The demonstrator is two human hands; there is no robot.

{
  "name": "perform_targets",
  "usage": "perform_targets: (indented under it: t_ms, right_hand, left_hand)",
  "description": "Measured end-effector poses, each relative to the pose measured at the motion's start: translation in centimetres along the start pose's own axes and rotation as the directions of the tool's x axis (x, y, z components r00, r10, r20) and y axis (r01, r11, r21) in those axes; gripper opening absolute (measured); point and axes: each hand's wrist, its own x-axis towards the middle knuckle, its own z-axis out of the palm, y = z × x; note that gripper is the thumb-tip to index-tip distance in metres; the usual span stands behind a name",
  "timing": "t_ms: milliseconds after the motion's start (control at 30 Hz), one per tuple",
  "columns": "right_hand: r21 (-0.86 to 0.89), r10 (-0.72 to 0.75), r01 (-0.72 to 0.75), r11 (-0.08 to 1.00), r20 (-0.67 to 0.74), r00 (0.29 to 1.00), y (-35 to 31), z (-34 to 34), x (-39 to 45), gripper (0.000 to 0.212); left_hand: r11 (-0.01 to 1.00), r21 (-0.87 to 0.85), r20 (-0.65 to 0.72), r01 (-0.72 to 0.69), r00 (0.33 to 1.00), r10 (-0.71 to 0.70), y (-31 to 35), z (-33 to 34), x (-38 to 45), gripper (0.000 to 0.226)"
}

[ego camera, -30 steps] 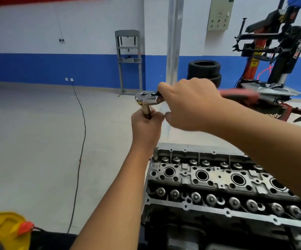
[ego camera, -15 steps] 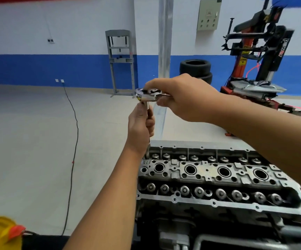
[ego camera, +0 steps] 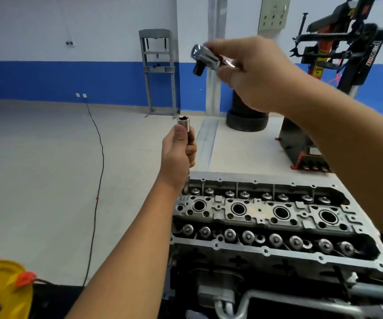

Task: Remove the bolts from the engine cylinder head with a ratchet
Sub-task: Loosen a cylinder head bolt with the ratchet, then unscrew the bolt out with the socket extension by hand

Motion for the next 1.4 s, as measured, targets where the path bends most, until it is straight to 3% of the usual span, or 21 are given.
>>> perform_targets:
  t_ms: [133, 267, 467, 600, 733, 867, 933, 1067, 1233, 1333, 1400]
  right_hand:
    - [-0.131, -0.033, 0.09, 0.987, 0.384, 0.923, 1.1, 1.8, -6.1, 0.057]
    - [-0.23, -0.001, 0.135, 0.964, 0.502, 0.865, 3.8, 5.0, -13.9, 0.05]
    - [-0.2, -0.188, 0.256, 0.946, 0.304, 0.934, 6.2, 6.1, -18.2, 0.039]
    - [-0.09, -0.226, 0.269, 0.959, 0.331, 0.916, 6.4, 6.4, -19.0, 0.041]
    - [-0.112, -0.222, 0.27, 0.956, 0.321, 0.921, 5.9, 6.6, -17.5, 0.055]
    - [0.074, -0.154, 0.137, 0.988, 0.324, 0.934, 4.6, 6.9, -14.6, 0.052]
    - [0.216, -0.046, -0.003, 0.976, 0.219, 0.975, 3.6, 7.6, -12.1, 0.043]
    - [0.48, 0.149, -0.134, 0.867, 0.006, 0.989, 0.8, 9.8, -5.5, 0.022]
    - [0.659, 0.278, -0.181, 0.73, -0.045, 0.96, -0.9, 13.0, -1.8, 0.026]
    - [0.783, 0.305, -0.153, 0.603, -0.049, 0.951, -0.5, 13.9, -1.7, 0.021]
    - [0.879, 0.301, -0.133, 0.457, -0.013, 0.953, -0.1, 14.7, -2.2, 0.02]
  left_hand:
    - [1.0, -0.028, -0.085, -0.006, 0.996, 0.003, -0.2, -0.2, 0.1, 0.044]
    - [0.998, -0.056, -0.136, -0.015, 0.991, 0.007, -0.5, -0.8, 0.6, 0.042]
    - [0.998, 0.022, -0.103, -0.051, 0.993, 0.053, -1.2, -0.5, 0.9, 0.039]
    - [0.996, 0.053, -0.118, -0.066, 0.99, 0.072, -1.2, -0.4, 0.9, 0.037]
    - [0.989, 0.104, -0.167, -0.107, 0.978, 0.124, -1.2, 0.1, 0.8, 0.036]
    - [0.982, 0.147, -0.199, -0.121, 0.969, 0.149, -1.2, 0.5, 0.5, 0.036]
    - [0.982, 0.14, -0.199, -0.128, 0.968, 0.154, -1.3, 0.5, 0.4, 0.035]
    - [0.978, 0.153, -0.189, -0.142, 0.967, 0.17, -1.4, 0.4, 0.0, 0.033]
    - [0.977, 0.142, -0.202, -0.157, 0.962, 0.184, -2.4, -0.6, -1.1, 0.03]
    - [0.946, 0.287, -0.173, -0.154, 0.962, 0.209, -4.0, -1.1, -2.1, 0.035]
    - [0.9, 0.398, -0.146, -0.179, 0.956, 0.254, -4.6, -1.2, -2.2, 0.034]
